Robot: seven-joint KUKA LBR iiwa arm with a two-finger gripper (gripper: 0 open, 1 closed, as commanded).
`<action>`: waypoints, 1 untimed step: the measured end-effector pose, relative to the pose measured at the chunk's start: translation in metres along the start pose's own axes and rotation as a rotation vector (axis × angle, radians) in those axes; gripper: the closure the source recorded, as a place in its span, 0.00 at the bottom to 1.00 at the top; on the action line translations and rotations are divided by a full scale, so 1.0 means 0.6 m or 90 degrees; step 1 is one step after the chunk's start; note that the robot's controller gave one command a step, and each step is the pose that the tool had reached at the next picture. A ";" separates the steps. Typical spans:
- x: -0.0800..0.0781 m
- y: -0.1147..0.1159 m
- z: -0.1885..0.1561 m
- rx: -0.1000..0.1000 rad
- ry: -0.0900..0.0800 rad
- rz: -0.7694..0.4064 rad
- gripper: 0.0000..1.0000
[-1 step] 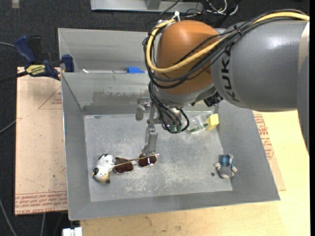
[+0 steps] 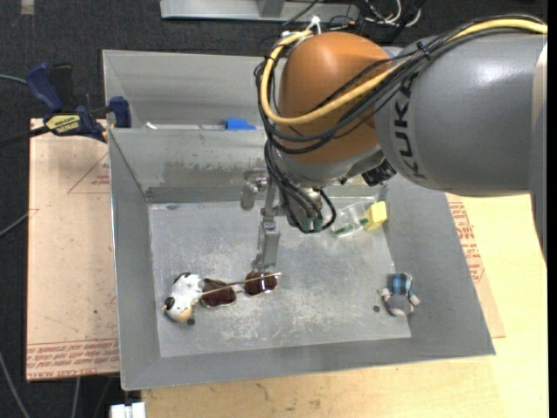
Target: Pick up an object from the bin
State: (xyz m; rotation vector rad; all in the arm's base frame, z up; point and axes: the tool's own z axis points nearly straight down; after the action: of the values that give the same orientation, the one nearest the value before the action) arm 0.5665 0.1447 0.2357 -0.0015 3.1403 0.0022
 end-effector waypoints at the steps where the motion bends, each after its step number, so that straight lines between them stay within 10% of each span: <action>1: 0.029 0.027 0.103 0.000 -0.002 -0.061 0.00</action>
Offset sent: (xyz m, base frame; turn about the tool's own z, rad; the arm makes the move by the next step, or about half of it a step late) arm -0.0307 0.0423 -0.0757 -0.3768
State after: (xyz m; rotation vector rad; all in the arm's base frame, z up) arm 0.5491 0.1611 0.1742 -0.1520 3.1336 0.0024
